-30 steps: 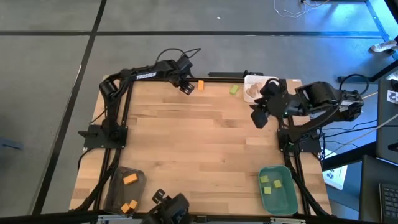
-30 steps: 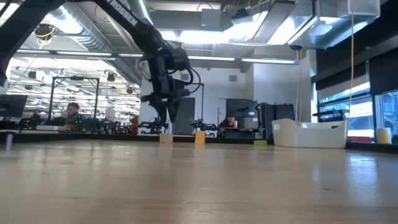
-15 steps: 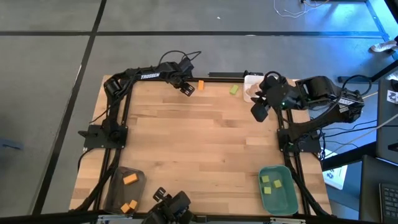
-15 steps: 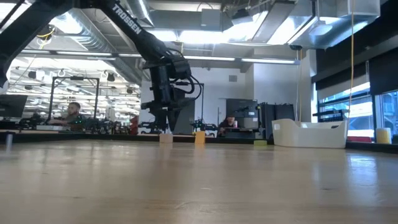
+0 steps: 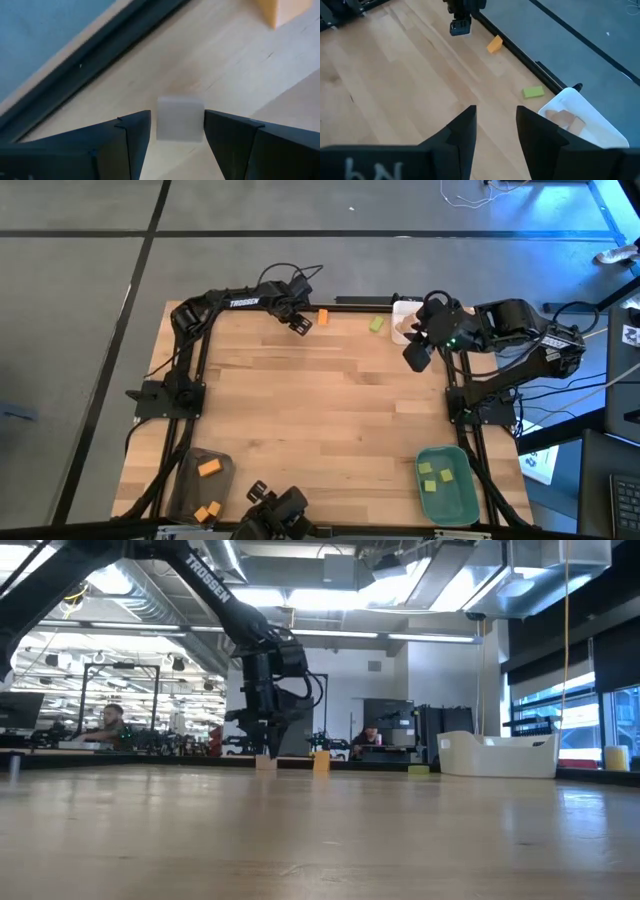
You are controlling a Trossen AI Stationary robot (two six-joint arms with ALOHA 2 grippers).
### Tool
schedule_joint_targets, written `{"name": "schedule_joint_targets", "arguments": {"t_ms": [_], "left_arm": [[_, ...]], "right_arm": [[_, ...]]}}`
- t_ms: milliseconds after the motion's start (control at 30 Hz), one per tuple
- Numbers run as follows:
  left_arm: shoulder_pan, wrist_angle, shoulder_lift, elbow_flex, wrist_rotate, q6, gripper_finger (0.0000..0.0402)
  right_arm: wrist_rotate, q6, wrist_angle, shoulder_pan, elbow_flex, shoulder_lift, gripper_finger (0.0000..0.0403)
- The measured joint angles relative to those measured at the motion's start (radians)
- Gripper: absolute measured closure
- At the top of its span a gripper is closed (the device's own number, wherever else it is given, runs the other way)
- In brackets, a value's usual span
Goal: Sort & place blocks by color
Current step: Put the brown block into the white bin
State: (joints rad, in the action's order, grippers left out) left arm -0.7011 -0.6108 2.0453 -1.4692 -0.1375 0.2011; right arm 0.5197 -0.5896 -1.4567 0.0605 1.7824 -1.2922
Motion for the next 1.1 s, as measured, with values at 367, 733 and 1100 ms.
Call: {"name": "schedule_joint_targets", "arguments": {"t_ms": [367, 733, 1100], "left_arm": [[-0.004, 0.017, 0.065, -0.004, 0.069, -0.002, 0.0229], [0.003, -0.040, 0.074, -0.057, 0.083, -0.074, 0.0289], [0.005, -0.282, 0.071, -0.403, 0.393, -0.330, 0.0289]], "right_arm": [[-0.027, -0.002, 0.000, 0.000, 0.000, 0.000, 0.0264], [-0.044, -0.001, 0.001, 0.000, 0.000, -0.001, 0.0264], [-0.033, 0.362, 0.025, 0.000, 0.000, -0.024, 0.0264]]}}
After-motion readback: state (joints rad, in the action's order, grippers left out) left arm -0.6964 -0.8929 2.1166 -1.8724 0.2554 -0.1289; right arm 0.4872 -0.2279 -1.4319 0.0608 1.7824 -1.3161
